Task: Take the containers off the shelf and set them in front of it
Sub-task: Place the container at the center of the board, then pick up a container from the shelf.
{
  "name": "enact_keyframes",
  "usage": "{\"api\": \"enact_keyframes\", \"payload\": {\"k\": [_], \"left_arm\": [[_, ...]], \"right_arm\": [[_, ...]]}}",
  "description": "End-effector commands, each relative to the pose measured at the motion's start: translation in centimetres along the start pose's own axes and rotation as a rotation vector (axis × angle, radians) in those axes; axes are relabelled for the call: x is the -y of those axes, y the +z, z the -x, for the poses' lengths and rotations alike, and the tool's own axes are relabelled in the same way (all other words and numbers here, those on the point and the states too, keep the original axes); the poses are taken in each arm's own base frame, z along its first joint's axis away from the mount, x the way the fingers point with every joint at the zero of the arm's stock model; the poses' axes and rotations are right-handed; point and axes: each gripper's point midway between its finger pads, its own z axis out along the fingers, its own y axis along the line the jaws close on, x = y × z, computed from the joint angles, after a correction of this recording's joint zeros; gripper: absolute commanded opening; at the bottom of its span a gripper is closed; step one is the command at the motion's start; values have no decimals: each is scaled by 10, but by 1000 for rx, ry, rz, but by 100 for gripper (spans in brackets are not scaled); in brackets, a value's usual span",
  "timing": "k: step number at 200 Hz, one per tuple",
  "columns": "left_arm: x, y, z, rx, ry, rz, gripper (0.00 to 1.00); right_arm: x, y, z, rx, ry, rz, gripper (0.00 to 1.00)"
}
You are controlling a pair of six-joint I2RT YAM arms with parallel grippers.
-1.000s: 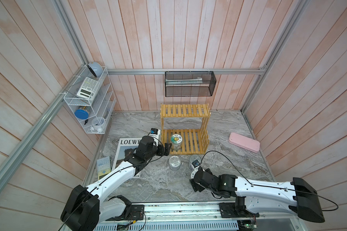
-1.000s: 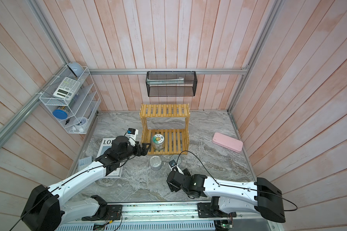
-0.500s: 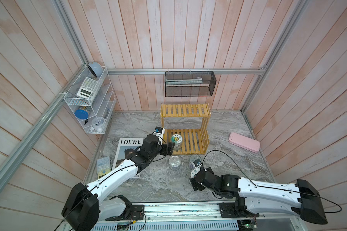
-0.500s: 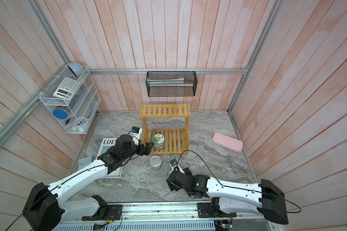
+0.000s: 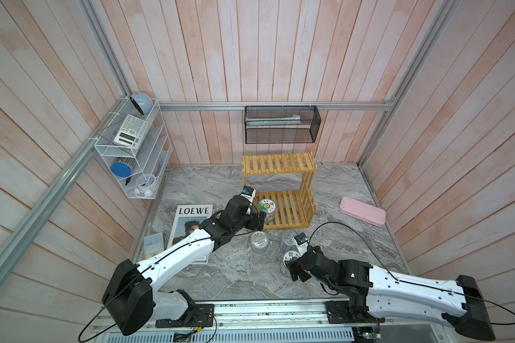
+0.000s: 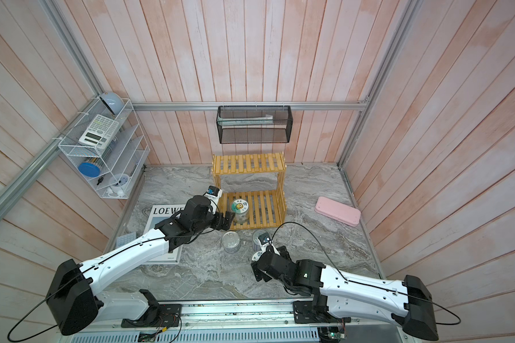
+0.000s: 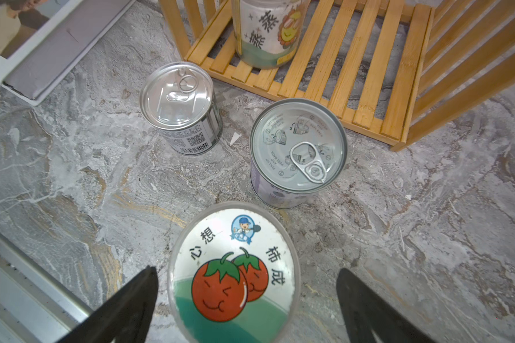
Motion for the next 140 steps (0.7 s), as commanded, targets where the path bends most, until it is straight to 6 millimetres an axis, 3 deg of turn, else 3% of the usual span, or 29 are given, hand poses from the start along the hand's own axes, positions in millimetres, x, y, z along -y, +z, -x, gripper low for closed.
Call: {"api": "enact_keyframes", "payload": {"k": [1,70,101,140], "left_arm": [[2,2,4,-43,56,70,100],[15,-18,27,9,20,141,100],[29,-2,33,-57,48,254,100],[47,31,35,-105,-36,265,100]], "right_arm": [[6,-13,11,16,29,-4,98],[18,-34,22,44,60,2,98],[32,-39,27,51,116,16,98],[52,-45,31,59,192,13,98]]}}
